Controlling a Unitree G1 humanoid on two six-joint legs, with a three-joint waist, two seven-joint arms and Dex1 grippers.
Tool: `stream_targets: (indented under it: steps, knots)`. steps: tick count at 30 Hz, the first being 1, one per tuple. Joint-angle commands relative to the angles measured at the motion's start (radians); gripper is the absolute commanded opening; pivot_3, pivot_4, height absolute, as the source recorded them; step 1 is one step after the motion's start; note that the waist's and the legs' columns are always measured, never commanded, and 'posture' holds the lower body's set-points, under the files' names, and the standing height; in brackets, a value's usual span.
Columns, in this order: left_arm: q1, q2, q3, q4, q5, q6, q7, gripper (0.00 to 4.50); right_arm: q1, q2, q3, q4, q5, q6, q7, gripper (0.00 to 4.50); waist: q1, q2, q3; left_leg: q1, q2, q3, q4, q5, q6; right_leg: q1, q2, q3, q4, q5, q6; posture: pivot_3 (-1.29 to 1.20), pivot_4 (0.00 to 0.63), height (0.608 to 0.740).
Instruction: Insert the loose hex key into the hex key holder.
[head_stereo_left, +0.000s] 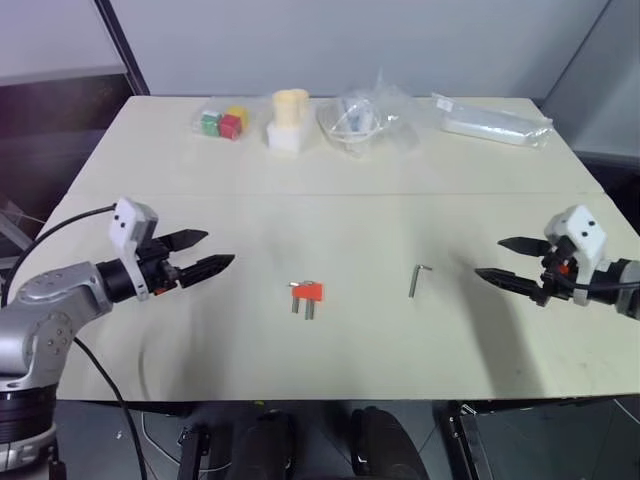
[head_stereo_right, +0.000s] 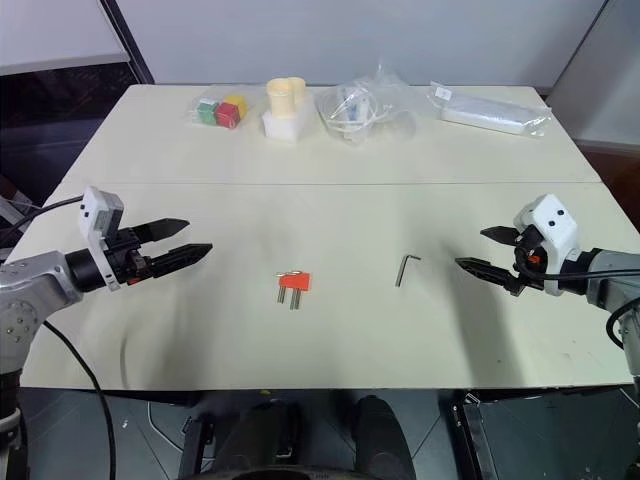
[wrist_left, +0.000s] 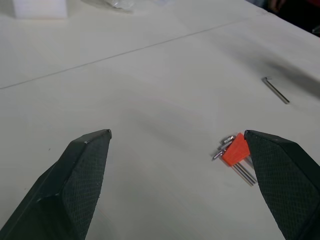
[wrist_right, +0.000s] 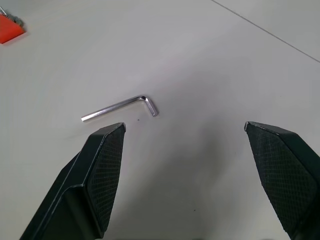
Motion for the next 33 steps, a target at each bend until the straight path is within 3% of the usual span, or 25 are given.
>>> stream_targets:
  steps: [1,6,15,24,28,33]
  knots:
    - [-0.016,0.009,0.012,0.001,0.004,-0.024,-0.011,4.44,0.000,0.007,-0.017,-0.013,0.000,-0.020,-0.006,3.98,0.000,0.000,0.000,0.000,0.000,0.000,0.000,0.000,0.000,0.000,0.000,0.000,0.000,0.000,0.000,0.00,0.150,0.740]
    - [-0.049,0.037,-0.012,0.027,0.006,-0.040,-0.080,4.44,-0.003,0.009,-0.016,-0.015,-0.002,-0.020,-0.012,3.98,0.001,0.000,0.000,0.000,0.000,0.000,0.000,0.000,0.000,0.000,0.000,0.000,0.000,0.000,0.000,0.00,0.150,0.740]
    - [-0.126,0.220,-0.209,0.039,0.143,-0.236,-0.442,4.44,-0.069,-0.006,0.028,-0.006,-0.006,-0.017,0.018,3.98,-0.002,0.001,0.000,0.000,0.000,0.001,0.000,0.000,0.000,0.000,0.000,0.000,0.000,0.000,0.000,0.00,0.150,0.740]
    - [-0.164,0.237,-0.262,0.084,0.223,-0.344,-0.538,4.44,-0.065,-0.017,0.063,-0.077,0.022,0.026,0.075,3.98,-0.001,0.001,0.000,0.000,0.000,0.001,0.000,0.000,0.001,0.000,0.001,0.000,0.000,0.000,0.000,0.00,0.150,0.740]
    - [-0.196,0.212,-0.269,0.094,0.225,-0.334,-0.523,4.44,-0.080,0.052,0.180,-0.218,0.065,0.068,0.078,3.98,-0.004,0.001,0.000,0.000,0.000,0.001,0.000,0.000,0.001,0.000,0.002,0.000,0.000,0.000,0.000,0.00,0.150,0.740]
    - [-0.167,0.202,-0.269,0.049,0.213,-0.314,-0.514,4.44,-0.147,0.217,0.397,-0.246,-0.014,-0.012,0.052,3.98,-0.006,0.001,0.000,0.000,0.001,0.001,0.000,0.000,0.001,0.000,0.003,0.000,0.001,0.000,0.000,0.00,0.150,0.740]
